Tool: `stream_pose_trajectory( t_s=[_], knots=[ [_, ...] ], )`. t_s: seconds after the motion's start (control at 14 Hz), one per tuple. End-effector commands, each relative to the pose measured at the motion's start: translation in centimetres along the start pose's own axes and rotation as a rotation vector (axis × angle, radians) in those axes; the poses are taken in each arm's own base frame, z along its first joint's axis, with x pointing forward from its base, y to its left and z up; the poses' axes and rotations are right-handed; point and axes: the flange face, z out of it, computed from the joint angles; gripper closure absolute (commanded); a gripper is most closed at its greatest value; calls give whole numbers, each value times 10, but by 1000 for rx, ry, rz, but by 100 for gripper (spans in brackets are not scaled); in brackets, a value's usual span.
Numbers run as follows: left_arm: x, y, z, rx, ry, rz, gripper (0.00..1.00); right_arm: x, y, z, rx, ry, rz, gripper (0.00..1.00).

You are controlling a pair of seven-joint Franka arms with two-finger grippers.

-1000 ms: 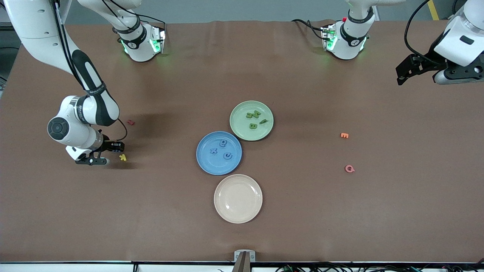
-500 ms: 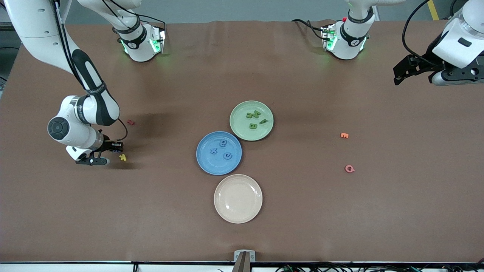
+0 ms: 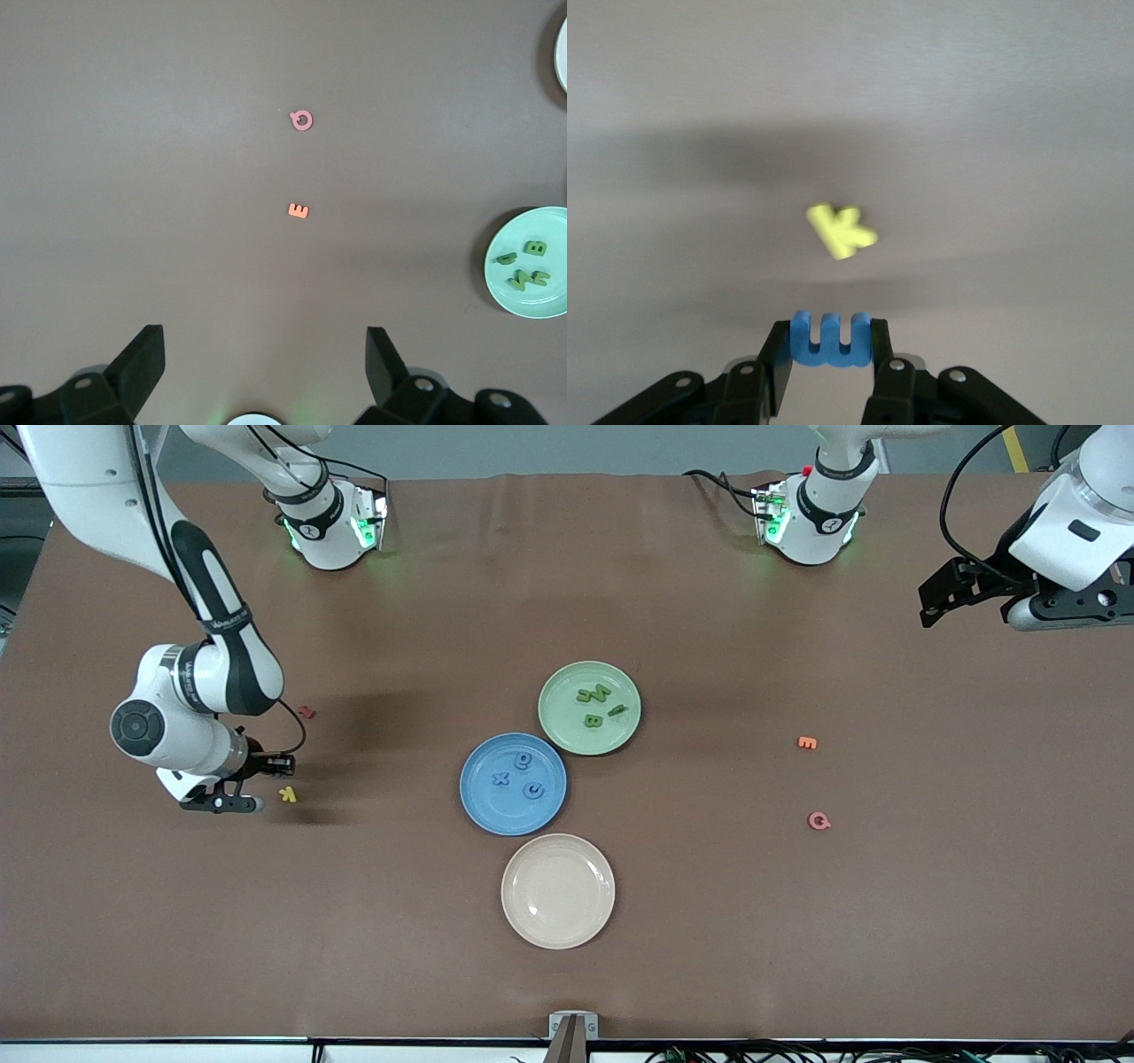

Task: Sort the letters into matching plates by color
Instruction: 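Grasp the blue m with the right gripper and carry it to the blue plate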

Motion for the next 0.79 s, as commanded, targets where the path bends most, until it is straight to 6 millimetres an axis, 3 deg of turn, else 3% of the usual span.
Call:
stream_pose_trajectory(
  t_s=[0.0, 0.07, 0.29, 0.5, 0.71],
  knots=[
    [3, 1, -2, -17, 9, 15, 0, -6, -55, -20, -20, 0, 79, 84],
    [4, 1, -1, -17, 8, 15, 0, -7, -78, -25, -26, 6, 117, 84],
    [4, -1, -1, -17, 9, 12, 0, -19, -180, -46, -34, 46, 242, 84],
    [5, -4, -1, -17, 9, 6, 0, -22, -278, -31, -31, 84, 356, 85],
    [6, -5, -2, -18, 23, 4, 0, -19, -352, -15, 11, 108, 447, 85]
  ],
)
